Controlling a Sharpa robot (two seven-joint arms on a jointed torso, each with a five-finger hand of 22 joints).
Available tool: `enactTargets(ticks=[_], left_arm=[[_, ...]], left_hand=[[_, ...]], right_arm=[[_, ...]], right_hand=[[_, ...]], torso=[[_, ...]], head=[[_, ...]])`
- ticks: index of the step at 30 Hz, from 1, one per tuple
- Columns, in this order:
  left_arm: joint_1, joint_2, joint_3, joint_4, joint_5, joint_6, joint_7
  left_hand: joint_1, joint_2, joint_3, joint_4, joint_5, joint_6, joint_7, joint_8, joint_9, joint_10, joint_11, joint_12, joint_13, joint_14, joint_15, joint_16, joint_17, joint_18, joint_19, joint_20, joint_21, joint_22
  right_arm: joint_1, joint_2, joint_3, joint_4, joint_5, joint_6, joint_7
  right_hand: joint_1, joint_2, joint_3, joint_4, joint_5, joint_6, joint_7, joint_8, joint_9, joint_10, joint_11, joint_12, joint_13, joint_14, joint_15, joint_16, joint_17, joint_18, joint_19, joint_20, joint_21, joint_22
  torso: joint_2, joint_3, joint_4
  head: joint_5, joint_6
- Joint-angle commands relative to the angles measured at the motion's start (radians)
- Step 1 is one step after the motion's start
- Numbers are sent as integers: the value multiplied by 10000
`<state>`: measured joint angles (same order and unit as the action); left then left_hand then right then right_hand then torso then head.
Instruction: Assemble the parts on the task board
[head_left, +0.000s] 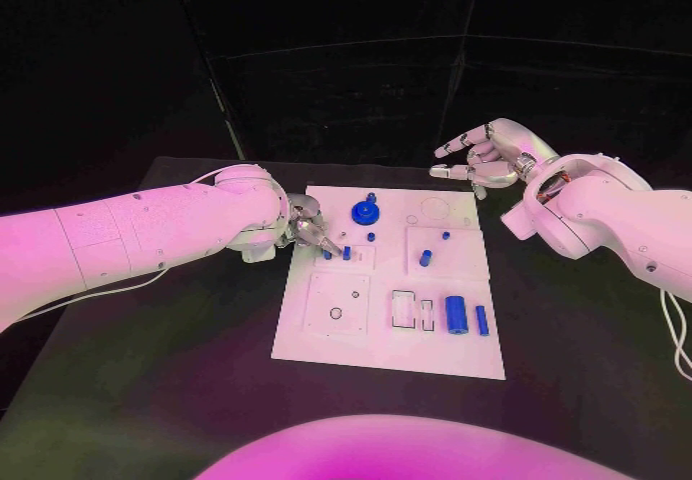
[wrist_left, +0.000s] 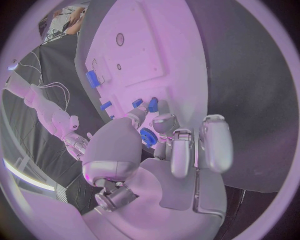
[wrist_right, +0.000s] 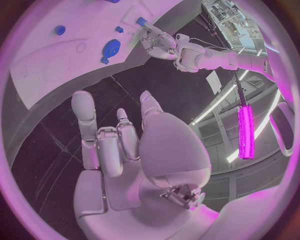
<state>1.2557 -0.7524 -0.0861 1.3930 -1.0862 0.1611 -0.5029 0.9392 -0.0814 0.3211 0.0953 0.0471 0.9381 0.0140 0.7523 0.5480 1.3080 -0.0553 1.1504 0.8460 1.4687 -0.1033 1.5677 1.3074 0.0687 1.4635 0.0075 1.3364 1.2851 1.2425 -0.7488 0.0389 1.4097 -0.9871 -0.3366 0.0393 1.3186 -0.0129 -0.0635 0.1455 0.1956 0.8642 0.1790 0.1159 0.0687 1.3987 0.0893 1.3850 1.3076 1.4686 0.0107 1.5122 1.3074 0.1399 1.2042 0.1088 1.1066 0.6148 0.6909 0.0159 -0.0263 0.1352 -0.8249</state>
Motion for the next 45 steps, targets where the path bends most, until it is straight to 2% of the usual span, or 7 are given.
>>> enactTargets(ticks=[1,20,32,34,37,40,45], left_arm=[[10,19,3,-7,-43,96,-56],[9,-163,18,252,-42,-735,-34],[164,-537,97,610,685,-2157,824],[214,-538,102,588,1178,-2791,1660],[248,-486,104,514,1740,-3420,2755],[273,-332,97,361,2213,-3975,4076],[263,-13,56,84,1887,-4059,5038]], left_hand=[[-106,14,-97,-11,22,81,-22,55,-17,68,7,35,10,1021,-56,31,2634,-61,265,-68,63,16],[-512,-90,-1529,589,10,117,-57,83,-64,111,-23,59,53,1021,-83,31,2634,-73,279,-93,117,110],[700,592,-2068,457,209,-585,189,-133,-184,-837,183,-900,-1401,988,46,-37,2514,202,-188,-10,-1044,-1176],[1394,800,-1912,167,268,-1090,424,-408,-348,-1890,387,-1905,-2709,608,203,-765,1334,547,-943,104,-2675,-2933],[2392,884,-1574,-291,253,-1867,899,-1099,-865,-3282,898,-2866,-3261,-872,628,-3020,-1579,1009,-2836,451,-5944,-6024],[3187,696,-1268,-722,248,-2011,1325,-1781,-1537,-4267,1287,-3935,-4036,-3249,1081,-6121,-5068,965,-3665,821,-7034,-6650],[3888,354,-859,-1213,238,-1502,1425,-2819,-2642,-4517,1515,-5410,-5438,-3579,1262,-6686,-5863,1123,-3626,1140,-7780,-7217]], right_arm=[[16,12,7,-4,-13,14,69],[7,69,6,-56,-13,34,114],[3,89,6,-98,-13,29,111],[3,92,6,-105,-13,28,109],[3,103,6,-115,-13,28,109],[3,122,5,-129,-12,34,109],[3,139,5,-141,-12,44,111]], right_hand=[[-4,88,-59,-9,67,-66,-21,-44,-15,-69,-13,-39,123,688,-34,-64,1142,195,-66,10,-64,-9],[-62,61,-134,29,69,-74,-18,-50,-15,-75,-10,-44,113,687,-31,-69,1135,198,-69,11,-77,-29],[-70,54,-147,33,71,-75,-17,-51,-15,-71,-9,-40,118,689,-31,-67,1141,197,-68,12,-77,-29],[-73,58,-152,37,76,-75,-17,-52,-14,-77,-9,-45,111,688,-31,-70,1135,198,-69,12,-80,-35],[-73,58,-152,37,76,-75,-17,-52,-14,-77,-9,-45,111,688,-31,-70,1135,198,-69,12,-80,-35],[-73,58,-152,37,76,-75,-17,-52,-14,-77,-9,-45,111,688,-31,-70,1135,198,-69,12,-80,-35],[-73,58,-152,37,76,-75,-17,-52,-14,-77,-9,-45,111,688,-31,-70,1135,198,-69,12,-80,-35]], torso=[[1,1,1],[2,-5,7],[-4,2,7],[3,1,-5],[2,1,-8],[1,8,-23],[10,3,-4]], head=[[1,19],[-15,15],[-51,51],[-79,82],[-92,109],[-136,133],[-225,195]])
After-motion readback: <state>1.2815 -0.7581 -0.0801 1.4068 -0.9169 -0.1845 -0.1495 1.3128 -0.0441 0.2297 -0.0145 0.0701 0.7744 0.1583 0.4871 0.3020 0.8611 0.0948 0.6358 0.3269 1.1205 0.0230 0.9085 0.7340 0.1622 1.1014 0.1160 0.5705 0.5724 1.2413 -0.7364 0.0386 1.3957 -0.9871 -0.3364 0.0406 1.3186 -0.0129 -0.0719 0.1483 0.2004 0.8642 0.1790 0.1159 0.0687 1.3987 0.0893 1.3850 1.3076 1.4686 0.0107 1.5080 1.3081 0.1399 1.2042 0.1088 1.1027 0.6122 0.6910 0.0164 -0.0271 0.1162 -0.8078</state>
